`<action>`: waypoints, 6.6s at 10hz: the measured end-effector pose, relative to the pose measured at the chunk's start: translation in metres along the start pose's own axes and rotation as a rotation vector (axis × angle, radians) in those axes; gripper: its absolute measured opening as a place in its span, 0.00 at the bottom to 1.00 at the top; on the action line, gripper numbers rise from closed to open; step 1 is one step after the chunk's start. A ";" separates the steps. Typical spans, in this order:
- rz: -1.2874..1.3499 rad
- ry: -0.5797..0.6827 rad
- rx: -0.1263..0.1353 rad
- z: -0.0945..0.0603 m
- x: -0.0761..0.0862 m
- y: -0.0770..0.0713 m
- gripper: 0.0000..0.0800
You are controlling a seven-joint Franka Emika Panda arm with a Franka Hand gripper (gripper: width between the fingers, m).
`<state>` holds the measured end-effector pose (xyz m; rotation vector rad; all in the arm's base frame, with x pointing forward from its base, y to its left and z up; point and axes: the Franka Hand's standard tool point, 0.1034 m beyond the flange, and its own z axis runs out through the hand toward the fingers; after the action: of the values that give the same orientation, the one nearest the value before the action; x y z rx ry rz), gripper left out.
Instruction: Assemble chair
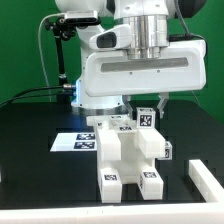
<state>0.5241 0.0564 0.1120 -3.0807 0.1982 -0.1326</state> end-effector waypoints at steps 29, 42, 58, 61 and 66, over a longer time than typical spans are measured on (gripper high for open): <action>-0.309 0.011 -0.003 0.003 0.000 -0.008 0.81; 0.679 0.016 0.036 0.004 0.003 -0.010 0.35; 1.091 0.029 0.106 0.004 0.024 0.014 0.35; 1.088 0.029 0.107 0.004 0.025 0.015 0.35; 1.088 0.029 0.107 0.004 0.025 0.015 0.81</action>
Offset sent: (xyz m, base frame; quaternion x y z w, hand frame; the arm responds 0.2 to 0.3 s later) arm 0.0000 0.0000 0.0000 0.0000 0.0000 0.1938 0.9810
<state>0.5473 0.0388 0.1091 -2.4214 1.6859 -0.1195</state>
